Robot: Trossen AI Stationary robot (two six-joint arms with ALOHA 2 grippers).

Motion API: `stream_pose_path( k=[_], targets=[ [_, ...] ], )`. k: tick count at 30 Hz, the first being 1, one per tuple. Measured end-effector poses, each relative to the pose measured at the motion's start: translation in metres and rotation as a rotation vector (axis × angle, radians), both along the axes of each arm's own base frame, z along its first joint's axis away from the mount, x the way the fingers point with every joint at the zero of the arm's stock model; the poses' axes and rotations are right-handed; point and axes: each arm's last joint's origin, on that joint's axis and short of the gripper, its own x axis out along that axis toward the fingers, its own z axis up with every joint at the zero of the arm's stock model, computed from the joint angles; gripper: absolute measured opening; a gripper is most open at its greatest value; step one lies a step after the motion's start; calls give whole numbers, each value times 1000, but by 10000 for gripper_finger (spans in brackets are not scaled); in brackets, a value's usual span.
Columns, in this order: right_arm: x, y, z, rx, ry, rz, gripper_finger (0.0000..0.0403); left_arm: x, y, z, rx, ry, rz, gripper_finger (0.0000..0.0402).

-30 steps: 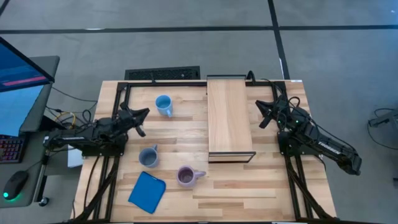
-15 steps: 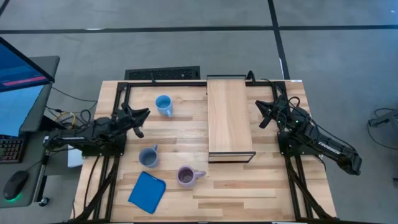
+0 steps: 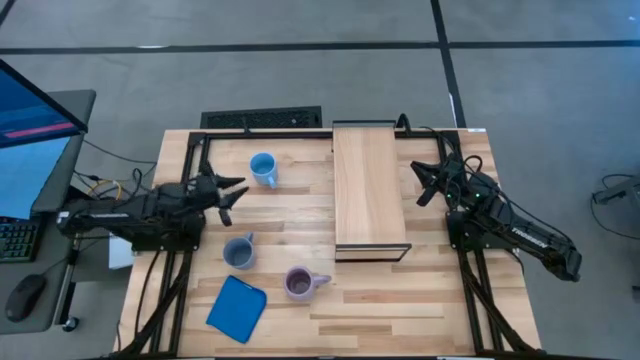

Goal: Stack small to large cups/mugs on shelf
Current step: Put the violet mug on the shelf

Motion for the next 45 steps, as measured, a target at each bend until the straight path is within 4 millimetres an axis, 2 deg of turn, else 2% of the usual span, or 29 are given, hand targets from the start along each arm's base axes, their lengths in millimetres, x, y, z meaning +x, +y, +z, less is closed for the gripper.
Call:
stream_pose_path(
  k=[11, 18, 24, 28, 37, 45],
  targets=[
    [0, 0, 1, -5, -8, 0, 64, 23, 6, 48, 10, 278, 78, 128],
    [0, 0, 1, -6, -9, 0, 64, 34, 8, 66, -77, 261, 47, 128],
    [0, 0, 1, -6, -8, 0, 64, 36, 8, 67, -161, 222, 60, 128],
    [0, 0, 1, -7, -9, 0, 64, 37, 8, 67, -159, 223, 59, 128],
    [0, 0, 1, -7, -9, 0, 64, 39, 4, 69, -191, 212, -99, 128],
    [0, 0, 1, -8, -9, 0, 64, 43, 3, 74, -191, 154, -147, 128]
  ],
)
